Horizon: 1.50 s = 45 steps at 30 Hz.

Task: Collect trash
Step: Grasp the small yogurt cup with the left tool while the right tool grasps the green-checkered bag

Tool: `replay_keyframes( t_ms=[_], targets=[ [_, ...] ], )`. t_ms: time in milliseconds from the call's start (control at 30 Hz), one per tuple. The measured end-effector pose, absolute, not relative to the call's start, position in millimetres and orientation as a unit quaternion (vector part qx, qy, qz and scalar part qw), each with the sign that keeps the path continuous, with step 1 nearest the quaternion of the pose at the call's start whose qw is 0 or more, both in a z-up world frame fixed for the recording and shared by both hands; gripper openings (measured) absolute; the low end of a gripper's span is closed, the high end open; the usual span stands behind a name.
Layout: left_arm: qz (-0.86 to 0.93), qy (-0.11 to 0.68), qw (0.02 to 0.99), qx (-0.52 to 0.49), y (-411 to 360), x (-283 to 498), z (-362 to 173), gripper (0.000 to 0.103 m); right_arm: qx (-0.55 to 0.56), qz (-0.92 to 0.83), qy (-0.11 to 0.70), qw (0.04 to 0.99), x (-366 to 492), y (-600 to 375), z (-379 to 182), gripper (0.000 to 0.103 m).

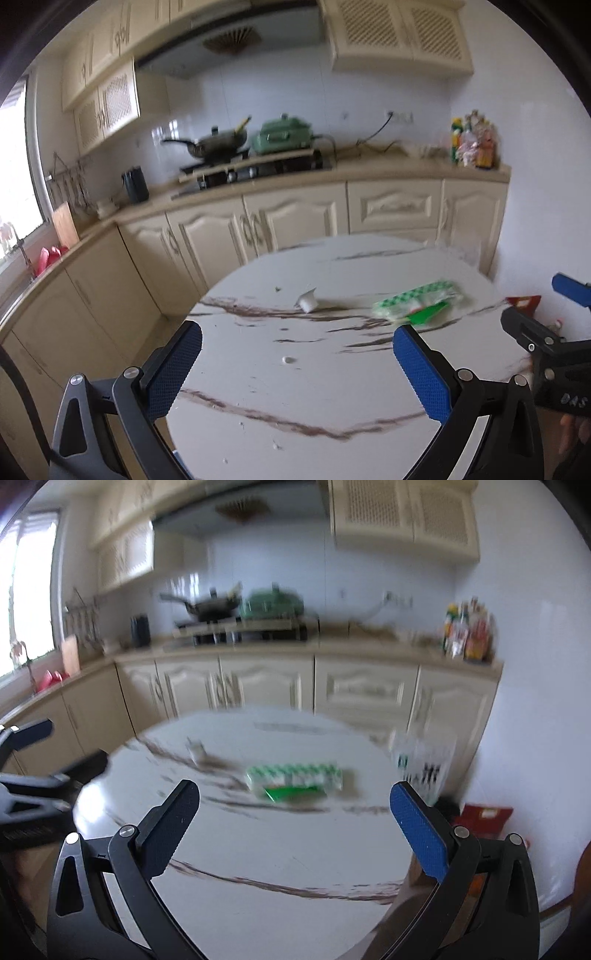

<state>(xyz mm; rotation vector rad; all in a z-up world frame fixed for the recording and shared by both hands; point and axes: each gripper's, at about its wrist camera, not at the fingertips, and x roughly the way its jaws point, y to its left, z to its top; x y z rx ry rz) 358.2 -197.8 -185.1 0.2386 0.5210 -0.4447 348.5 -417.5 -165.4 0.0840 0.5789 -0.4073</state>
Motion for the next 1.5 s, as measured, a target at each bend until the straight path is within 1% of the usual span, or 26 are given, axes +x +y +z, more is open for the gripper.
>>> replay_keyframes(
  t_ms=[133, 200, 267, 367, 433, 700, 867, 933, 967, 1000, 1033, 1133, 1167, 1500],
  targets=[
    [-0.204, 0.297, 0.924, 0.129, -231, 438, -182, 0.102, 0.067, -0.187, 0.362, 0.911, 396, -457, -205, 0.103],
    [-0.194, 0.315, 0.92, 0.131, -231, 468, -185, 0.102, 0.088, -0.185, 0.392, 0.897, 415, -472, -222, 0.103],
    [-0.195, 0.326, 0.916, 0.13, -245, 499, -191, 0.102, 0.137, -0.177, 0.42, 0.88, 432, -487, -240, 0.103],
    [-0.189, 0.334, 0.915, 0.123, -248, 523, -195, 0.102, 0.203, -0.175, 0.437, 0.859, 450, -501, -256, 0.103],
    [-0.188, 0.337, 0.914, 0.122, -250, 536, -198, 0.102, 0.222, -0.177, 0.443, 0.85, 464, -503, -263, 0.103],
    [-0.194, 0.341, 0.912, 0.121, -257, 568, -220, 0.102, 0.197, -0.237, 0.469, 0.828, 521, -508, -284, 0.103],
    [-0.212, 0.357, 0.903, 0.109, -254, 578, -230, 0.102, 0.129, -0.259, 0.492, 0.821, 550, -508, -292, 0.103],
    [-0.219, 0.372, 0.896, 0.105, -260, 590, -234, 0.102, 0.107, -0.242, 0.49, 0.831, 551, -502, -291, 0.097],
    [-0.224, 0.376, 0.894, 0.101, -263, 593, -235, 0.102, 0.101, -0.234, 0.49, 0.834, 551, -500, -290, 0.091],
    [-0.227, 0.381, 0.891, 0.097, -267, 599, -236, 0.102, 0.096, -0.223, 0.49, 0.837, 551, -498, -288, 0.077],
    [-0.228, 0.387, 0.888, 0.095, -271, 605, -237, 0.102, 0.091, -0.214, 0.488, 0.842, 551, -495, -286, 0.072],
    [-0.235, 0.405, 0.879, 0.087, -286, 622, -242, 0.102, 0.08, -0.191, 0.49, 0.847, 550, -492, -284, 0.065],
    [-0.233, 0.415, 0.875, 0.089, -292, 629, -245, 0.102, 0.08, -0.187, 0.487, 0.849, 549, -492, -283, 0.059],
    [-0.2, 0.434, 0.87, 0.12, -339, 678, -267, 0.102, 0.113, -0.14, 0.47, 0.864, 545, -503, -285, 0.056]
  ],
)
